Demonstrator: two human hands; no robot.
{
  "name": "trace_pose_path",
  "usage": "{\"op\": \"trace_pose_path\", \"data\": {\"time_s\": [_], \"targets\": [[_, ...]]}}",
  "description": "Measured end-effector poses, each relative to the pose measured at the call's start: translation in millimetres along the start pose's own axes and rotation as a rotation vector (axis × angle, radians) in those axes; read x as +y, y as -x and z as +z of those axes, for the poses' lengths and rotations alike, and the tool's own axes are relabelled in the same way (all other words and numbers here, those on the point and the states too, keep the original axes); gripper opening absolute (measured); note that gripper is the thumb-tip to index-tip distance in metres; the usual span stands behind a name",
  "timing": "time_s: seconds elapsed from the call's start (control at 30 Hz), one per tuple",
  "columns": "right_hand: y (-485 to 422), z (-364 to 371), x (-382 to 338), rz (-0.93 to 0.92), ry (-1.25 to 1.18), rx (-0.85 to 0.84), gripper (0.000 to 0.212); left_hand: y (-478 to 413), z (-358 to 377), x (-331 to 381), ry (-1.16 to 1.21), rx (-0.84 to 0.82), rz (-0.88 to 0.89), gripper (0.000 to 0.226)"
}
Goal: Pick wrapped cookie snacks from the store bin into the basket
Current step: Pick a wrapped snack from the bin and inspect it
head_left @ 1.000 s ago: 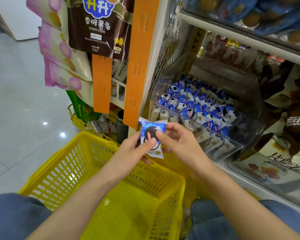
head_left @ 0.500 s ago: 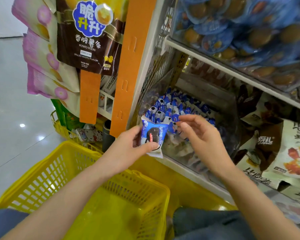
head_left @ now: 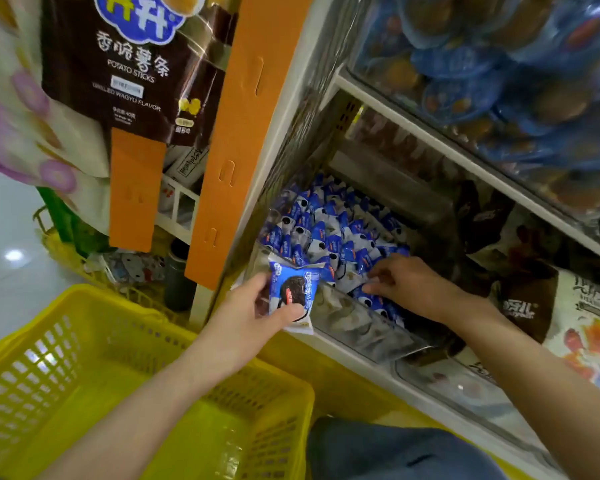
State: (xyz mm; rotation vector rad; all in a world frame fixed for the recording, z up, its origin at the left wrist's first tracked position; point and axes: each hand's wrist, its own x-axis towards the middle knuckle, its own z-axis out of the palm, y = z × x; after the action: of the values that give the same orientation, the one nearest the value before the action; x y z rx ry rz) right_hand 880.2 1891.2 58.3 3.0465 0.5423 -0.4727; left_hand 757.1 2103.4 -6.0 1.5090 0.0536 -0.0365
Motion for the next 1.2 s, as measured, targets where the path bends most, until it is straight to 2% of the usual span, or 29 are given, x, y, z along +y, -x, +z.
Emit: {"op": "trace_pose_path", "data": {"time_s": [0.07,0.13,0.27,0.4,0.53,0.6,0.67,0.73,0.83,0.93,1.0,1.03,1.13,1.2], "targets": [[-2,3,0,0.005,-0.049,0.036,0.016,-3,1,1,0.010,-0.012,-0.002,0.025],[-3,4,0,0.013,-0.074,0.049,0.009,-6,1,0,0.035,-0.027,0.002,0.025],[5,-2,-3,0.039,-0.164,0.133,0.016,-7,4,0,0.131,-0.055,-0.005,0.023],[22,-15,-9,-0.004,-0.227,0.465,0.010,-5,5,1,0.155,-0.054,-0.047,0.020],[43,-27,-23,-0.052,-0.538,0.673,0.018,1,5,-2,0.166,-0.049,-0.079,0.018],[53,-29,-36,-0.107,-0.794,0.628,0.022,4,5,-1,0.246,-0.060,-0.119,0.029],[63,-24,-51,-0.219,-0.925,0.478,0.022,7,4,0,0.420,-0.097,-0.172,0.050],[71,-10,-66,-0.305,-0.924,0.344,0.021,12,2,2,0.499,-0.207,-0.155,0.047],[75,9,-83,-0.344,-0.901,0.266,0.019,20,3,5,0.480,-0.315,-0.156,0.047],[72,12,-88,-0.309,-0.901,0.339,0.011,22,2,5,0.348,-0.277,-0.123,0.053],[68,9,-88,-0.238,-0.896,0.375,0.012,24,-3,10,0.301,-0.275,-0.105,0.053],[66,8,-87,-0.207,-0.898,0.314,0.014,24,-5,11,0.283,-0.297,-0.101,0.054],[65,8,-85,-0.141,-1.012,-0.007,0.019,25,-11,16,0.224,-0.382,-0.097,0.056],[66,10,-83,-0.094,-1.157,-0.090,0.017,25,-11,17,0.209,-0.413,-0.093,0.055]]}}
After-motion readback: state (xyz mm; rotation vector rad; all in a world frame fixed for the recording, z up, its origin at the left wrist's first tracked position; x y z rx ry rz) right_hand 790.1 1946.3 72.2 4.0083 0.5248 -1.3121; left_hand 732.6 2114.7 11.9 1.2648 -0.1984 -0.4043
